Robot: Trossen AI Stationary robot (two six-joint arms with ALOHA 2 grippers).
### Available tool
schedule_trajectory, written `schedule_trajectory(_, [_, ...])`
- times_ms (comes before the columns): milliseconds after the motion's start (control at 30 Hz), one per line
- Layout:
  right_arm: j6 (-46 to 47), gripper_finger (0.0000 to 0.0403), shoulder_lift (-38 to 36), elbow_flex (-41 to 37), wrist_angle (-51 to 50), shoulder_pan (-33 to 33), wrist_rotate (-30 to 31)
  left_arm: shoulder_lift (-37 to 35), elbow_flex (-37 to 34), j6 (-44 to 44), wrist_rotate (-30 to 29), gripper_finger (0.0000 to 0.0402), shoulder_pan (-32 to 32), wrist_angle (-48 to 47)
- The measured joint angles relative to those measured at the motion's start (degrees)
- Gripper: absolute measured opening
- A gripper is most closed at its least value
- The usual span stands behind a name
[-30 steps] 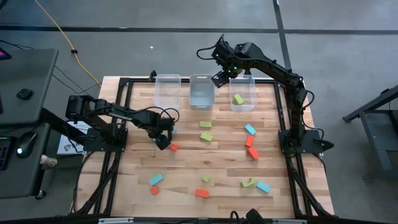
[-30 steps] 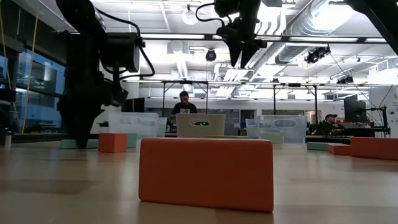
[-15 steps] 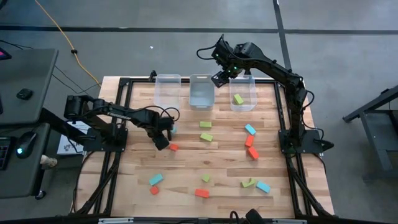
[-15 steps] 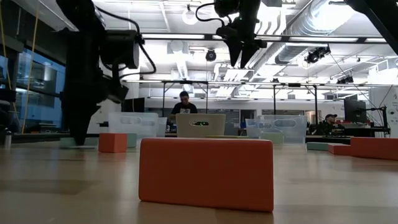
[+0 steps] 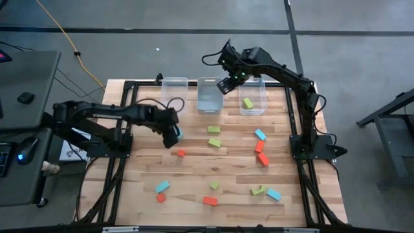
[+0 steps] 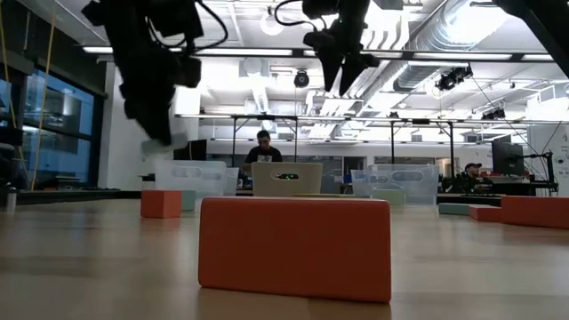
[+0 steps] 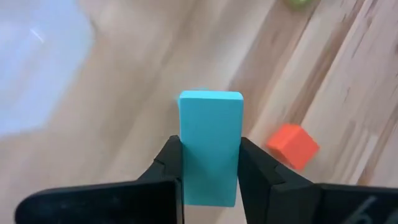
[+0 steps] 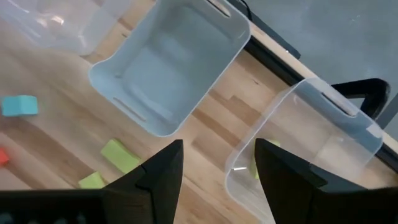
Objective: Sort & place blocks by color
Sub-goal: Put the small blue rectangular block into the left transparent bin
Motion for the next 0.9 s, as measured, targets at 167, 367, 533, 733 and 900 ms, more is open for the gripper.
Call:
schedule_trajectory(167, [2.3, 0.0188, 0.0, 0.0, 0.0, 1.9, 0.0, -2.1, 2.5, 7.7, -0.2, 0.0057, 5.1, 0.9])
schedule_trajectory(367, [5.5, 0.0188, 0.0, 0.0, 0.0, 4.2, 2.6, -2.5, 6.0, 17.1, -0.2, 0.0058, 12.4, 3.2])
schedule_trajectory(533, [8.3, 0.0188, 0.0, 0.0, 0.0, 5.7, 5.1, -2.5, 7.8, 24.2, -0.2, 0.0058, 18.2, 6.4])
schedule_trajectory(733, [9.1, 0.0188, 0.0, 0.0, 0.0, 6.1, 5.9, -1.8, 8.2, 29.9, -0.3, 0.0058, 25.2, 13.2])
schedule_trajectory(900, [9.1, 0.0188, 0.0, 0.0, 0.4, 5.8, 6.2, 0.4, 8.2, 29.6, -0.4, 0.0058, 30.2, 17.6])
